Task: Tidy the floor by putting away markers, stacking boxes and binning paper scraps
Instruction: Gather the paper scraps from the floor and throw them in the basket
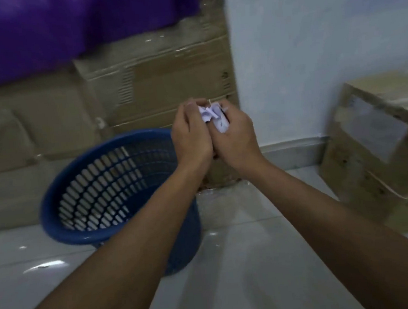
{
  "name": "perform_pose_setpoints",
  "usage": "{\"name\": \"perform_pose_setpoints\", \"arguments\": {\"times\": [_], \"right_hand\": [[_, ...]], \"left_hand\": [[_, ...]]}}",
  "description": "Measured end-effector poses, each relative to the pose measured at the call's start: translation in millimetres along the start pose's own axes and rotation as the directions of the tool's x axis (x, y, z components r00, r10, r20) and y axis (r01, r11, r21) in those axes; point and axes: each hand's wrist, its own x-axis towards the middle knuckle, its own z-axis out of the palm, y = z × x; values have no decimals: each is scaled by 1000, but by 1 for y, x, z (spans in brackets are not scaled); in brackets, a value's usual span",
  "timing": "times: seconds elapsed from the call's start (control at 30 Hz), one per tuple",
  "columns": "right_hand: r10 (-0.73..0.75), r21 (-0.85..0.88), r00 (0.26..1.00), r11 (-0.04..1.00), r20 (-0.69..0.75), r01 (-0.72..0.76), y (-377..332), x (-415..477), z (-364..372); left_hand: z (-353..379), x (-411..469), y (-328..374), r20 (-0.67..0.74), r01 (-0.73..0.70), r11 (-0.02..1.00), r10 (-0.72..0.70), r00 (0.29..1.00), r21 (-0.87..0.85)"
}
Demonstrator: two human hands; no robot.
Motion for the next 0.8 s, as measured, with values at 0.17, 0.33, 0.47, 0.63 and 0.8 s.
{"name": "perform_pose_setpoints", "arguments": {"times": [0.17,0.33,0.47,0.63,0.8], "right_hand": [[138,135,959,975,248,-176,-26,24,51],[364,39,827,907,429,-419,-41,34,92],[381,1,807,904,451,-427,-37,32,99],[346,84,896,921,278,-381,-22,29,89],[335,116,937,932,98,-345,-5,27,47]], "left_hand": [[-54,39,8,-143,133,990,-125,982,53],[-110,62,7,-349,256,963,-211,913,87],[-123,58,4,-385,258,955,-186,904,144],[-102,49,-2,-344,216,952,-133,930,216],[-51,32,-5,-144,21,957,21,989,288]]}}
